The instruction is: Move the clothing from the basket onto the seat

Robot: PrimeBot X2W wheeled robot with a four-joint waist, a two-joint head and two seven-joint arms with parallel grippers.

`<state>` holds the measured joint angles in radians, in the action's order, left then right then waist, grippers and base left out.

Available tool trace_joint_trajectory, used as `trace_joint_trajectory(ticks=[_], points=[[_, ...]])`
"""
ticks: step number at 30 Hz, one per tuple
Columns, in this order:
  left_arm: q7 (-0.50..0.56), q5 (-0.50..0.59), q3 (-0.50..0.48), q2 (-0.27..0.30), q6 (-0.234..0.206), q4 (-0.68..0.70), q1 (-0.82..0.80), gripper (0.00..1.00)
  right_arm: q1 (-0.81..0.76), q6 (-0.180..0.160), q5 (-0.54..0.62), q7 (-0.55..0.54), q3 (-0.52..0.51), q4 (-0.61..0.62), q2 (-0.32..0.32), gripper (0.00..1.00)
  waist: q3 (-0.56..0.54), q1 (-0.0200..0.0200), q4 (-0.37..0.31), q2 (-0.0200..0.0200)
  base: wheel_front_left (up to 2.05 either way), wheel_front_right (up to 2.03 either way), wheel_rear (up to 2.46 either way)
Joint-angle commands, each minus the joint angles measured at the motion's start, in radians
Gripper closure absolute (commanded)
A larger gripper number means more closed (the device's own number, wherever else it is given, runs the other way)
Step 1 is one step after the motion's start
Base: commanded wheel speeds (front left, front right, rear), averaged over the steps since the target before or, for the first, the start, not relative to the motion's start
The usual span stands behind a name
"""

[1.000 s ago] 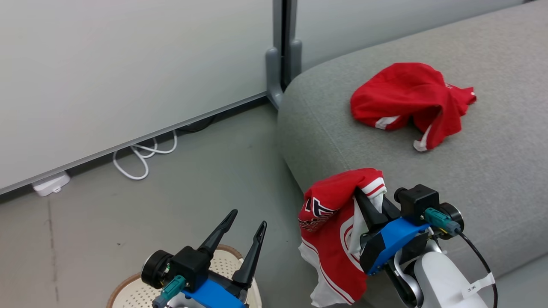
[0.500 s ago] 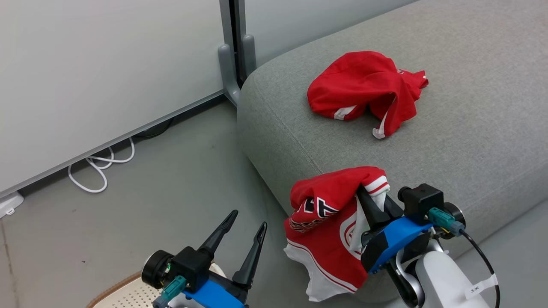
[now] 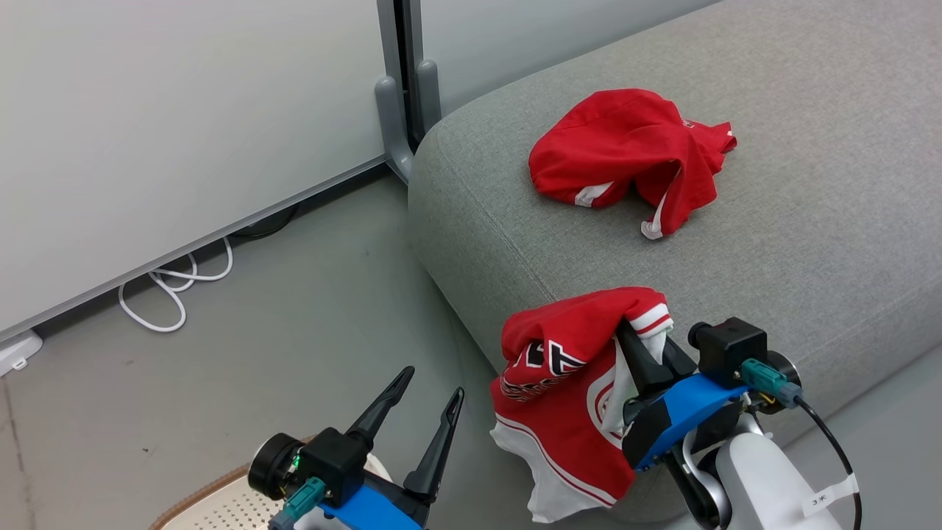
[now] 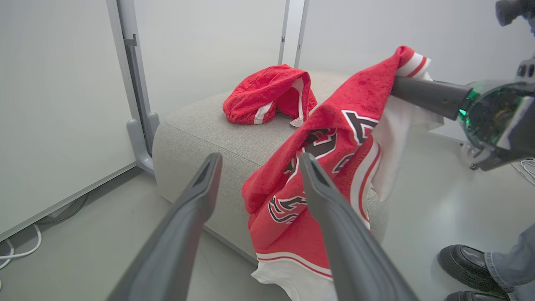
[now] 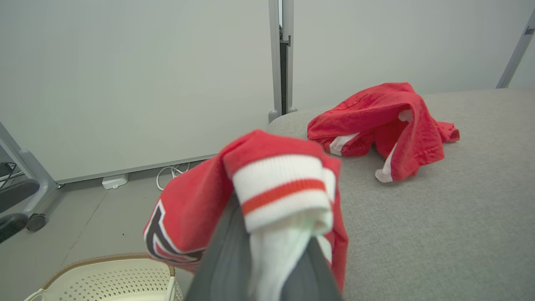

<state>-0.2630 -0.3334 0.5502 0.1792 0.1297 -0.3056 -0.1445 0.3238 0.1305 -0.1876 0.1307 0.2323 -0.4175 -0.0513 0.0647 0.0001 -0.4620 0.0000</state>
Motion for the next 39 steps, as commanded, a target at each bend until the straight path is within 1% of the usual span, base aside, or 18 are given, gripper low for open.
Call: trace_joint_trajectory(ticks=[1,5,9,12,15,18,23,28,32,35,39], points=[[-0.003,-0.002,-0.003,0.003,0.001,-0.001,-0.01,0.0,-0.005,0.001,-0.006,0.006,-0.003,0.0,0.001,1.0,0.001,-0.0001,0.002,0.0,0.0,0.0,0.0],[-0.003,0.0,-0.007,0.003,0.001,0.001,-0.011,0.0,0.006,0.001,-0.008,0.001,-0.004,-0.001,0.001,1.0,0.005,-0.0001,0.005,0.0,0.0,0.0,0.0],[-0.003,0.006,-0.011,0.007,0.001,0.008,-0.011,0.0,0.056,0.001,-0.008,-0.01,-0.027,0.012,0.001,1.0,0.018,-0.0001,0.002,0.0,0.0,0.0,0.0],[-0.003,0.013,-0.016,0.014,0.001,0.016,-0.014,0.0,0.112,0.001,-0.023,-0.023,-0.064,0.022,0.001,1.0,0.037,-0.0001,-0.002,0.0,0.0,0.0,0.0],[-0.003,0.018,-0.02,0.028,0.001,0.03,-0.021,0.0,0.191,0.001,-0.013,-0.047,-0.115,0.031,-0.003,1.0,0.064,-0.0001,-0.005,0.0,0.0,0.0,0.0],[-0.003,0.025,-0.014,0.043,0.001,0.047,-0.035,0.0,0.281,0.001,-0.008,-0.084,-0.163,0.047,-0.025,1.0,0.101,-0.0001,-0.001,0.0,0.0,0.0,0.0],[-0.003,0.038,-0.003,0.071,0.001,0.075,-0.066,0.0,0.435,0.001,-0.007,-0.173,-0.232,0.07,-0.092,1.0,0.174,-0.0001,0.013,0.0,0.0,0.0,0.0],[-0.003,0.047,0.01,0.115,0.001,0.106,-0.104,0.0,0.585,0.001,-0.011,-0.226,-0.321,0.091,-0.16,1.0,0.259,-0.0001,0.028,0.0,0.0,0.0,0.0],[-0.002,0.056,0.016,0.153,0.001,0.131,-0.136,0.0,0.7,0.001,0.002,-0.233,-0.418,0.11,-0.215,1.0,0.326,-0.0001,0.048,0.0,0.0,0.0,0.0],[0.002,0.063,0.014,0.171,0.001,0.151,-0.159,0.0,0.776,0.001,0.014,-0.224,-0.492,0.107,-0.259,1.0,0.372,-0.0001,0.067,0.0,0.0,0.0,0.0],[0.012,0.077,0.02,0.189,0.001,0.178,-0.183,0.0,0.828,0.001,0.039,-0.195,-0.569,0.089,-0.286,1.0,0.423,-0.0001,0.089,0.0,0.0,0.0,0.0]])
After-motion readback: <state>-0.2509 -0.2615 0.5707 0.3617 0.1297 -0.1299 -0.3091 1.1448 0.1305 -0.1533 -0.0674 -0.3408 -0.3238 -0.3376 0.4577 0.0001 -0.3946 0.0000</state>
